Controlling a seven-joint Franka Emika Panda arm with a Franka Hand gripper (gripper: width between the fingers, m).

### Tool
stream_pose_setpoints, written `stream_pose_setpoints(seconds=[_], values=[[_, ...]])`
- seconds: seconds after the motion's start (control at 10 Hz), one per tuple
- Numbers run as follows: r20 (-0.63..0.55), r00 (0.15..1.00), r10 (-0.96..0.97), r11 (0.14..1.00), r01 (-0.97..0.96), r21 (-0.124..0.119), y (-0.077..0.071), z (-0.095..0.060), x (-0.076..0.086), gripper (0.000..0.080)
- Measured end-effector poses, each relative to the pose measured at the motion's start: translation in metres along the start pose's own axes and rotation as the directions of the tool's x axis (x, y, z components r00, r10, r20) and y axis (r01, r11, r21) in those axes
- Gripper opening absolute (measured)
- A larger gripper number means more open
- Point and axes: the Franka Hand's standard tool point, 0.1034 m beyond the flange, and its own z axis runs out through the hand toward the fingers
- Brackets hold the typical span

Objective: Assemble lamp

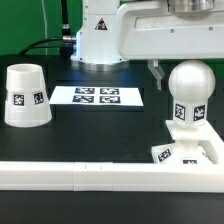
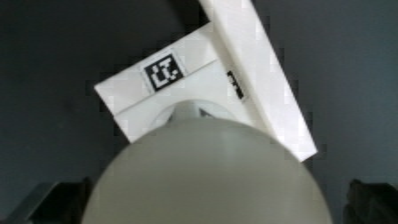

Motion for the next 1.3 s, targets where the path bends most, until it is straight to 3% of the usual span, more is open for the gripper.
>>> stream_pose_setpoints(seconds=[0.5, 0.8, 0.9, 1.0, 1.3], values=[[0.0, 0.947, -0.32, 0.947, 0.32, -0.002, -0.001, 0.0015, 0.0003, 0.0699], [0.001, 0.853, -0.523, 0.853, 0.523, -0.003, 0.0002, 0.0016, 0.0008, 0.0699], [0.001, 0.8, -0.6, 0.8, 0.6, -0.007, 0.0006, 0.0014, 0.0011, 0.0699], [0.003, 0.702, -0.712, 0.701, 0.711, -0.043, 0.0009, 0.0009, 0.003, 0.0699], [0.041, 0.478, -0.878, 0.474, 0.877, -0.079, -0.0001, 0.0005, 0.0026, 0.0699]])
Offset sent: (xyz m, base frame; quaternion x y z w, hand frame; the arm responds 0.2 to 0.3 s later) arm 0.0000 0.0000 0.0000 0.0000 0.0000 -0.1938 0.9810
